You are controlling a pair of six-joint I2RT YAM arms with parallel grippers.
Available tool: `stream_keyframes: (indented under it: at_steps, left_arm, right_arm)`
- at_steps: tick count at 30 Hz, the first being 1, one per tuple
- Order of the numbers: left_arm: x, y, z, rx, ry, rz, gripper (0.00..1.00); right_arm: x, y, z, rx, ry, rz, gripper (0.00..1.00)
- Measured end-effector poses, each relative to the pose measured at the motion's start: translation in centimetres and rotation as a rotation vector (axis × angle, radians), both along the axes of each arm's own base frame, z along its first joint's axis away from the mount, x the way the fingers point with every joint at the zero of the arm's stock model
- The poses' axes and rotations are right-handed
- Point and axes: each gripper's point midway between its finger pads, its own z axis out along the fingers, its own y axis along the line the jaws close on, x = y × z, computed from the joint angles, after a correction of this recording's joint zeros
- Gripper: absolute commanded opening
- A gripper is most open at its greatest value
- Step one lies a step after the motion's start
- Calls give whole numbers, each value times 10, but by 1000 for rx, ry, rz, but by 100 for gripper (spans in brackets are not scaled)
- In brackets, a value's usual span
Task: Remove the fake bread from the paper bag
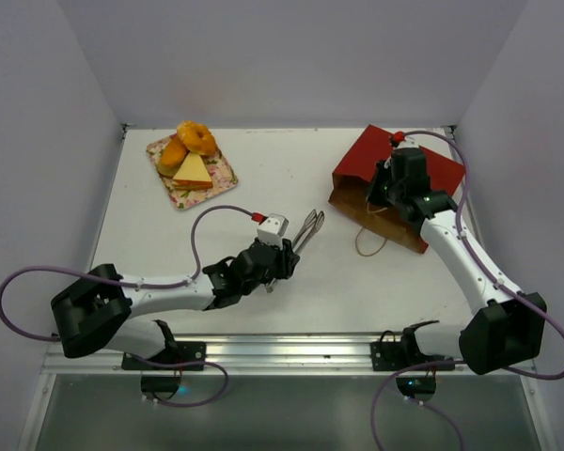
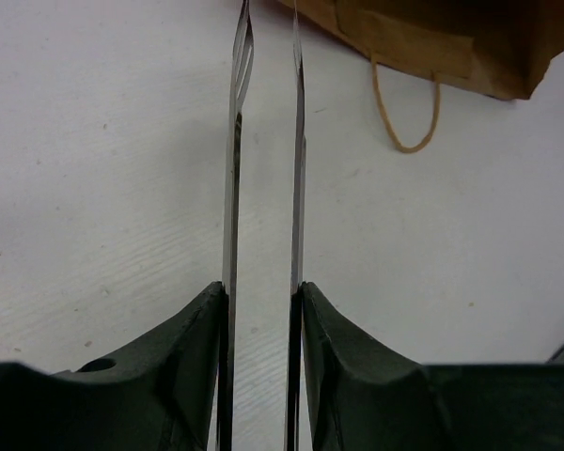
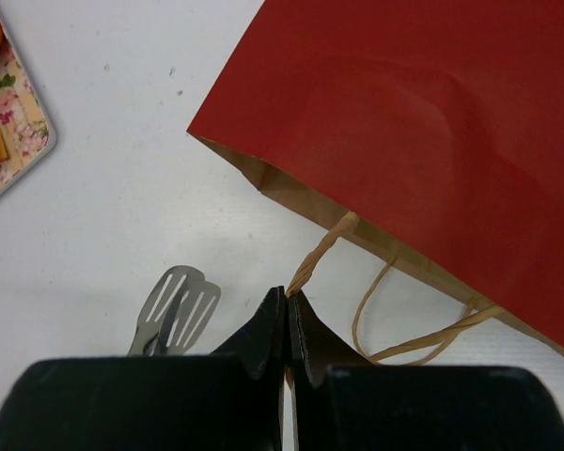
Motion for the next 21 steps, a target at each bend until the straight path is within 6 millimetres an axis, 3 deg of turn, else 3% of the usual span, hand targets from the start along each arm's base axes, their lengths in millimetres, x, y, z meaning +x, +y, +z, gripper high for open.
stream_keyframes:
  at_steps: [8,13,16,21]
  left_arm:
    - [-13,-11,29,-108,10,-75,40]
    - [-26,-25,31,-165,64,-146,40]
    - [-33,-43,22,-227,128,-199,40]
    - [-40,-71,-14,-242,260,-254,40]
  right_arm:
    - [-4,-1,3,-4,3,2,0]
    - [-5,-1,11,0,-11,3,0]
    - [-7,-2,15,1,-15,3,0]
    - [-11,-3,20,-1,-20,4,0]
